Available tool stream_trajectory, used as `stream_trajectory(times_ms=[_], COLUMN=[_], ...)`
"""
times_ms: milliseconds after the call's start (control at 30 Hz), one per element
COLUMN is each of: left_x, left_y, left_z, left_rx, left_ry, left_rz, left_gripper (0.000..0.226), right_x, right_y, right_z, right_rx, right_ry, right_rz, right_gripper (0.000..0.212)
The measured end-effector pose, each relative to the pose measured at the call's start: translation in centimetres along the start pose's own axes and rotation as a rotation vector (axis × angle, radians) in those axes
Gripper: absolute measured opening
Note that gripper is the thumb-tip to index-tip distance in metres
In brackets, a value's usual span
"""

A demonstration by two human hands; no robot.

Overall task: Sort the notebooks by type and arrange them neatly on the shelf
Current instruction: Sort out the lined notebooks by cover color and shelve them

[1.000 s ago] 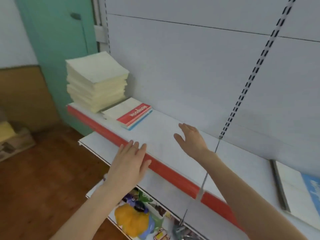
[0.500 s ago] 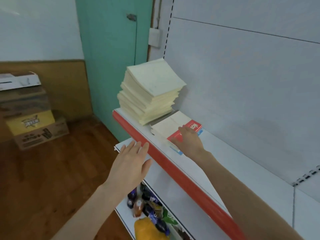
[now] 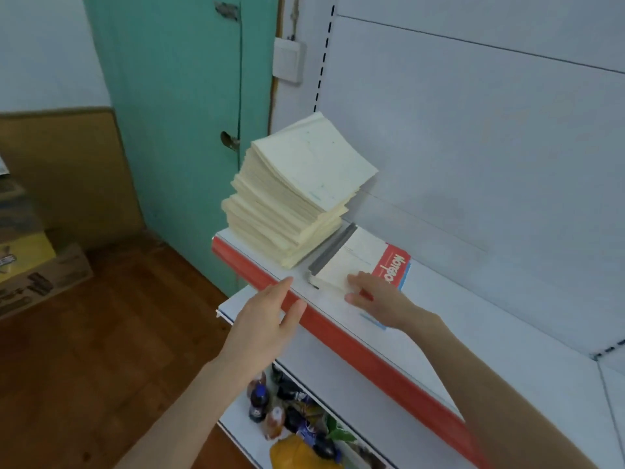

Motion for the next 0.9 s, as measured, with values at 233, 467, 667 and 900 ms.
stream_trajectory(times_ms=[233,467,667,900], left_x=[0.1,0.9,4.8,6.7], left_y=[2.4,1.9,0.3,-0.8], left_z=[-1.1,-0.9,-3.9,-5.8], left_rx=[0.254,0.554,0.486,0.405], left_ry=[-1.124,-0.998,-0.934,-0.876], left_rz=[-0.778,-0.776,-0.73,-0.725], left_gripper=[0.045,0.031,0.037,0.042], right_x=[4.5,9.6,4.1,1.5], right_y=[-7.1,-13.4,-5.6,0.5], right_z=[-2.1,0.5,-1.3,2.1], right_rx=[-0.46,-0.287,-0.429,-0.164], right_ry=[0.015,0.205,0.242,-0.076], right_rz=[0.014,-0.201,0.212,0.188], right_gripper=[0.032,0.049,0.034,0.045])
Point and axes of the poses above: each hand's wrist, its own y-axis towards the middle knuckle, its own z-axis out of the palm, x = y × z, the point moved 1 cm from there along y, towards the middle knuckle, and after that the axes turned 11 degrees about -x, right-handed, at the moved point
